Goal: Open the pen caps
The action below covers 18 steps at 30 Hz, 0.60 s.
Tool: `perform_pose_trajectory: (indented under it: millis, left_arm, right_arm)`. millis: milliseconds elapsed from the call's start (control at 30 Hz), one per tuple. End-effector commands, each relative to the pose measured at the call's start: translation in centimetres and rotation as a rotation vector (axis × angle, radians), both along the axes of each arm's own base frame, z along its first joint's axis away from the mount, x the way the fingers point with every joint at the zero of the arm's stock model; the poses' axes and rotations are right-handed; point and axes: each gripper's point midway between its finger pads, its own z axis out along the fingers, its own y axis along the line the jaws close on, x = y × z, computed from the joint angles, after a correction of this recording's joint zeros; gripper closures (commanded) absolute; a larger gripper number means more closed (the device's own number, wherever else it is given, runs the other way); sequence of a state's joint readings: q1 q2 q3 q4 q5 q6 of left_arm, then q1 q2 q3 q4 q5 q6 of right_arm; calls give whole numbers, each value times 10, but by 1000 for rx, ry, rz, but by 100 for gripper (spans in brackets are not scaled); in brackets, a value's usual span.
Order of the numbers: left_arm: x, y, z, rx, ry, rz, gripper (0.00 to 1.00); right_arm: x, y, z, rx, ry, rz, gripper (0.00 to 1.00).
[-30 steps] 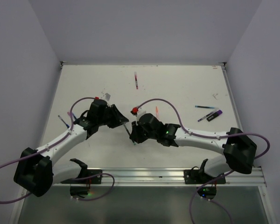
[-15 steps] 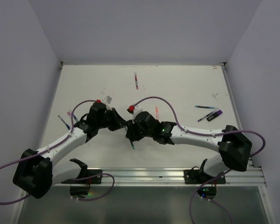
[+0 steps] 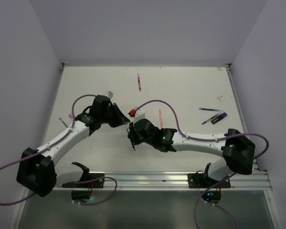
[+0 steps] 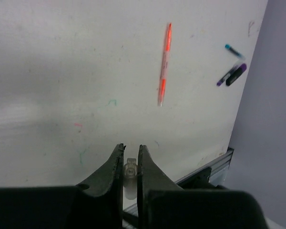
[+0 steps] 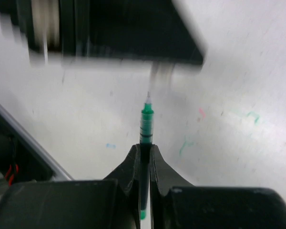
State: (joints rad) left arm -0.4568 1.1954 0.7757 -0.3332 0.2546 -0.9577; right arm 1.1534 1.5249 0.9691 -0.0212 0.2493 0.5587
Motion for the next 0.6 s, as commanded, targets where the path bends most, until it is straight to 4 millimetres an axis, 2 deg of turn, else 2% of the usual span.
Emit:
perform_pose_trajectory:
  millis: [0,33,133,233,267,300,367,400,567]
  left_arm:
    - [67,1,66,-108,-173,111,100]
    - [73,0,75,-116,-188,106,100]
    - [81,6,81,-92,-214,118,100]
    - [81,7,84,-65,-252,80,100]
    - [81,9,79,-37,-249,68,100]
    - [77,18,65,42,-219,58,100]
    - [71,27,49,113,-201,43,100]
    - [65,33,32,167,-179,17,100]
    - [45,46,-18,319,-74,-70,100]
  right_arm:
    - [-50,-23,-46,-174,65,53,100]
    - [-56,-24,-48,-179,73,54,100]
    - [-58,-32,-54,-198,84,46,100]
    - [-54,-40,-48,-195,64,17,100]
    - [-49,-44,-39,-181,48,2,100]
    - [-40,-52,-37,-192,51,-19,100]
    - [-27,-60,-24,-169,44,-48,100]
    - [-12,-74,-22,-172,56,-89,100]
    - [38,-121,-3,-178,61,-210,100]
